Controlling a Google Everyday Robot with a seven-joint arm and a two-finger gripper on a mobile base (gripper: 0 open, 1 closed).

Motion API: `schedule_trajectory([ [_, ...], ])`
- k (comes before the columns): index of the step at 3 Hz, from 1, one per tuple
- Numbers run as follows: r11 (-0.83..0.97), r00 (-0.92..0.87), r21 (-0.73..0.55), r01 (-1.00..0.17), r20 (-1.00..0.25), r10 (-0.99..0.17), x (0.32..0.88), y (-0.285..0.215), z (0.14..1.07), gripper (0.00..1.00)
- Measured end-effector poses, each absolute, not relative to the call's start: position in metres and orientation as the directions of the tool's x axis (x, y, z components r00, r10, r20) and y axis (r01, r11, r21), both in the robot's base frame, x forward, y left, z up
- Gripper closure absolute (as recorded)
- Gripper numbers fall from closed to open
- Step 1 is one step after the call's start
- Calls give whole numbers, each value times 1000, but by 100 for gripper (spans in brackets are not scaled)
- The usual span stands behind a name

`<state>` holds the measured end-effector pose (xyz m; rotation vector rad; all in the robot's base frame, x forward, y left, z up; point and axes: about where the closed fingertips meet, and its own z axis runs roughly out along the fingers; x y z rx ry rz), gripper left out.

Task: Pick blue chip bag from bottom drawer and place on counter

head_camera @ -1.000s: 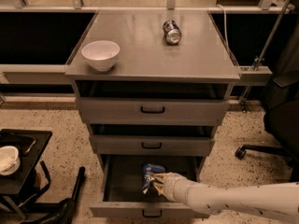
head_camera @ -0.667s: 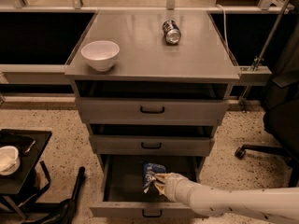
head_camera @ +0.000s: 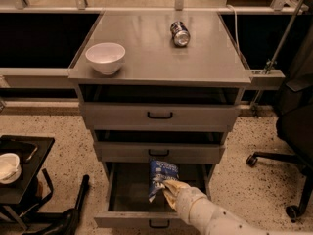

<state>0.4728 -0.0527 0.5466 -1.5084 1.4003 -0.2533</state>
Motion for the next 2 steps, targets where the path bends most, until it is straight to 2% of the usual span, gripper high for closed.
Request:
schedule_trajectory([
  [1, 175, 355, -850, -497, -383, -853, 438, -42, 626, 100],
  [2, 128, 395, -889, -440, -320, -861, 436, -31, 660, 100],
])
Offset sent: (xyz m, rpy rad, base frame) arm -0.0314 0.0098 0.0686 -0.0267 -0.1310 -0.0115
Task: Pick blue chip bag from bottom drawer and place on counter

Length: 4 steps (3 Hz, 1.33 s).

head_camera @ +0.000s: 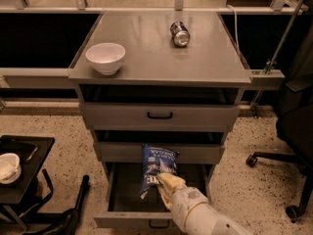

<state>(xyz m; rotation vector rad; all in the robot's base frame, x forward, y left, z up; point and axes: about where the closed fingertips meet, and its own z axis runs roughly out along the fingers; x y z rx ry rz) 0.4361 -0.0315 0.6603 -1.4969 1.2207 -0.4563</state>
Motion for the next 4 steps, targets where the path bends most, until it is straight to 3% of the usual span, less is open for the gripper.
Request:
schedule_trajectory([
  [1, 128, 395, -889, -440, -320, -861, 436, -32, 660, 100],
  [2, 121, 399, -923, -366, -273, -875, 459, -35, 700, 100],
  [4, 35, 360, -999, -28, -43, -932, 513, -37, 871, 100],
])
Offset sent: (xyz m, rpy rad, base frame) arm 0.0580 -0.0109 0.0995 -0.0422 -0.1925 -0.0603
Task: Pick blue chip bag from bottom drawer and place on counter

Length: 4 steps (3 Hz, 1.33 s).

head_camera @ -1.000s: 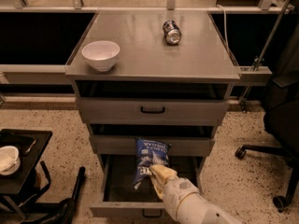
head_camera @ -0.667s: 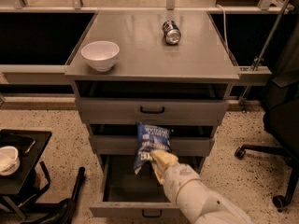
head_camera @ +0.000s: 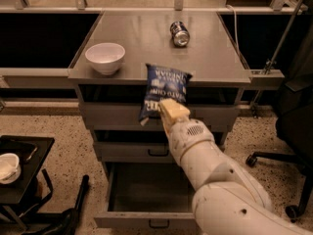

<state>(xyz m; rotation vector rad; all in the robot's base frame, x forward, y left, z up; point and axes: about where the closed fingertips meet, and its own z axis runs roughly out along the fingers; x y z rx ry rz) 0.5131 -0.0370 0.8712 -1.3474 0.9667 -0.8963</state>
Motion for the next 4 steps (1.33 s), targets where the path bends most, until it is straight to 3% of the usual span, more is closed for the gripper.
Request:
schedule_trajectory([
  [1, -14, 316, -994, 111, 49, -948, 524, -31, 942, 100],
  [2, -20, 276, -989, 149, 61, -959, 556, -28, 979, 100],
  [4, -60, 266, -986, 155, 100, -959, 560, -21, 983, 100],
])
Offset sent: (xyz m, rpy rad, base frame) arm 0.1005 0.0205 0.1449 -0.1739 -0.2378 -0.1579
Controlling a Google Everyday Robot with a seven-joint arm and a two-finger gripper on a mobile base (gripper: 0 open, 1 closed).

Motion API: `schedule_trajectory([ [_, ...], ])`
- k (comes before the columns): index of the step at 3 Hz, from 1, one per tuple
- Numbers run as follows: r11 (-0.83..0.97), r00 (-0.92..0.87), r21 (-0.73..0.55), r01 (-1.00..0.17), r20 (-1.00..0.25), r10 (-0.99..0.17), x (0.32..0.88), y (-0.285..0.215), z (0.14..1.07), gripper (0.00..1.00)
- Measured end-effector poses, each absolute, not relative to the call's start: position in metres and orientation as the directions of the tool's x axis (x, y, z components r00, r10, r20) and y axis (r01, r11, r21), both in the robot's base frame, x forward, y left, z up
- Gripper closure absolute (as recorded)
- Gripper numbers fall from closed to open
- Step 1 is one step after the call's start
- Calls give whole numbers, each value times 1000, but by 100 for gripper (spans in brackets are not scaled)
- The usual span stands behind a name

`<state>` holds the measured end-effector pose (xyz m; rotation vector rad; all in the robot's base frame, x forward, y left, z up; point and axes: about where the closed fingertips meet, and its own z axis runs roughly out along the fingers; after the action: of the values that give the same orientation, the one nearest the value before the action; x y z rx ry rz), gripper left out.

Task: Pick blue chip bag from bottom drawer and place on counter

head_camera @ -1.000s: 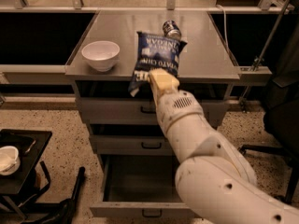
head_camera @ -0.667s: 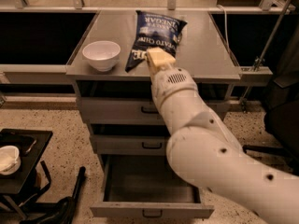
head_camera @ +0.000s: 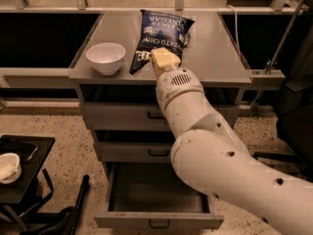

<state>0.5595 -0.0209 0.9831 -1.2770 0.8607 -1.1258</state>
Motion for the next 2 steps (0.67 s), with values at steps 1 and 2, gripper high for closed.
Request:
schedule_trajectory([
  [1, -94, 216, -981, 167, 129, -968, 577, -40, 991, 100],
  [2, -108, 91, -979, 175, 125, -988, 641, -96, 1014, 100],
])
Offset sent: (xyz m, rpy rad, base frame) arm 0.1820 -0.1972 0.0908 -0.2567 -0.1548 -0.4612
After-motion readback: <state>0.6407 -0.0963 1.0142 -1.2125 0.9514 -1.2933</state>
